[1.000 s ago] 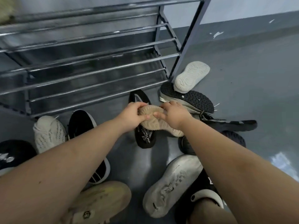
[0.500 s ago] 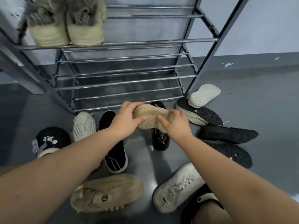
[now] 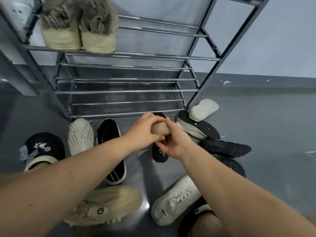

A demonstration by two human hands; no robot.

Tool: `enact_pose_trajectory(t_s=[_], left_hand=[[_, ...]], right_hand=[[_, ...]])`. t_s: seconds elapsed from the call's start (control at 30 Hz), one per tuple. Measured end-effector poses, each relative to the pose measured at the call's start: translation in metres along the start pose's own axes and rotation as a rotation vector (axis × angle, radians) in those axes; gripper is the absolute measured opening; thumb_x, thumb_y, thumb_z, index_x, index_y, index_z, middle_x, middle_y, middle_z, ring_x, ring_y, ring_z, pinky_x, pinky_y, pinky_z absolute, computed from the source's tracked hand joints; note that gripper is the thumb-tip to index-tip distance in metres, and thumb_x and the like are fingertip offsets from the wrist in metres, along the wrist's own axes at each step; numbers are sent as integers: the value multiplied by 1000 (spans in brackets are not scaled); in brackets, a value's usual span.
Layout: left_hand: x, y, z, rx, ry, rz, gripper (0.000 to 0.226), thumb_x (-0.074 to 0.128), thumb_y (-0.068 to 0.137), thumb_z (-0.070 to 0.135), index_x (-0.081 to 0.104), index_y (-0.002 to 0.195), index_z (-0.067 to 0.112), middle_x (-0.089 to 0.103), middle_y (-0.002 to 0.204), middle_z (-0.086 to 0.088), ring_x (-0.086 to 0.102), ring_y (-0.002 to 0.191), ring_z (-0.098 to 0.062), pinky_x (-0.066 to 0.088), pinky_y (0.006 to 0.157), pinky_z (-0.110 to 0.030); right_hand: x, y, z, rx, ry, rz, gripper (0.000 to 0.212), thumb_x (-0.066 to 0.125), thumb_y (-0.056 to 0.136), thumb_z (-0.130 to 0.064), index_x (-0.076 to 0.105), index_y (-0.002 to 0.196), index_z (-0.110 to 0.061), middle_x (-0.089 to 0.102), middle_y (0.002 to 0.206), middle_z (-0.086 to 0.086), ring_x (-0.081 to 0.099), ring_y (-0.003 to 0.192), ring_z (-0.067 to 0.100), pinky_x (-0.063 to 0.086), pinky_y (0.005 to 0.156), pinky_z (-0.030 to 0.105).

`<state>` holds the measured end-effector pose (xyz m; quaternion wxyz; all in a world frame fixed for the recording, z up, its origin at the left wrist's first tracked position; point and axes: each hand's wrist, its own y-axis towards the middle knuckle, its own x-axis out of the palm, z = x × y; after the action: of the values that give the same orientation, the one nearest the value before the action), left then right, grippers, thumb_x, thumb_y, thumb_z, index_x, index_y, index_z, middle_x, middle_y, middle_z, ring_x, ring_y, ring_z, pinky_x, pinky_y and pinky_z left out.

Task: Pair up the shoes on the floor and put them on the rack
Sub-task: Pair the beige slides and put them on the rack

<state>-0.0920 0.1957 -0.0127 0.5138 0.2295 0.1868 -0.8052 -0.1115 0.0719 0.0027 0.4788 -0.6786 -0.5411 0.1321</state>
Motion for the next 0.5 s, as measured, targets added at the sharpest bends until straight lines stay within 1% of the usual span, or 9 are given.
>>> enact_pose_trajectory(t_s=[0.07,0.13,0.17,0.2,0.27,0.3,0.33,0.4,0.5], left_hand=[[-3,0,-2,-40,-124,-25,45,79,72,24,64,114,26,47,107,4,51,108,-12,40,98,-25],[-7,1,-7,-130,-253,-16,36,76,75,28,65,110,27,52,112,4,51,112,-12,40,97,-25],[-9,0,-10,-202,-301,-21,39,75,77,31,63,113,27,53,117,5,50,117,-13,38,98,-25],[-10,-1,-14,-301,-347,-54,47,73,77,37,59,121,25,53,123,6,48,120,-13,39,99,-26],[-11,-8,-22,-528,-508,-225,60,66,79,48,51,131,23,52,132,3,49,119,-14,42,98,-31],[-9,-12,-24,-617,-622,-337,62,62,80,50,50,133,20,55,131,-1,52,116,-17,43,96,-33],[-7,-15,-28,-669,-728,-427,63,60,80,50,50,132,16,58,128,-6,56,112,-21,43,96,-34],[-2,-18,-31,-668,-858,-500,60,60,80,44,52,129,10,64,118,-9,62,102,-22,45,97,-36],[5,-18,-33,-601,-903,-473,39,62,86,31,56,121,14,67,109,-3,63,100,-17,51,90,-33]], right_hand=[[-3,-5,7,-14,88,-7,26,53,94,-40,62,93,-16,63,93,6,60,86,16,51,80,29],[-5,-9,15,-27,161,-2,22,54,94,-36,61,93,-15,61,94,8,58,86,19,51,79,30],[-6,-10,19,-26,179,2,22,55,93,-36,61,95,-15,60,95,9,58,87,20,53,77,31],[-6,-11,23,-22,188,4,23,56,93,-37,62,97,-14,60,96,10,58,86,21,55,73,31],[-8,-12,30,-15,177,-7,28,57,91,-38,63,101,-13,61,97,11,59,86,21,59,64,30],[-9,-11,33,-11,156,-13,31,57,91,-39,64,105,-12,62,99,11,60,87,21,60,61,28],[-11,-12,37,-6,131,-23,34,57,90,-39,64,110,-12,63,103,11,60,89,21,60,60,27],[-16,-12,42,-7,87,-37,41,56,90,-38,61,122,-12,65,109,11,61,94,22,59,60,25],[-27,-11,45,-37,38,-21,40,54,91,-35,58,126,-16,68,101,4,63,95,17,57,64,25]])
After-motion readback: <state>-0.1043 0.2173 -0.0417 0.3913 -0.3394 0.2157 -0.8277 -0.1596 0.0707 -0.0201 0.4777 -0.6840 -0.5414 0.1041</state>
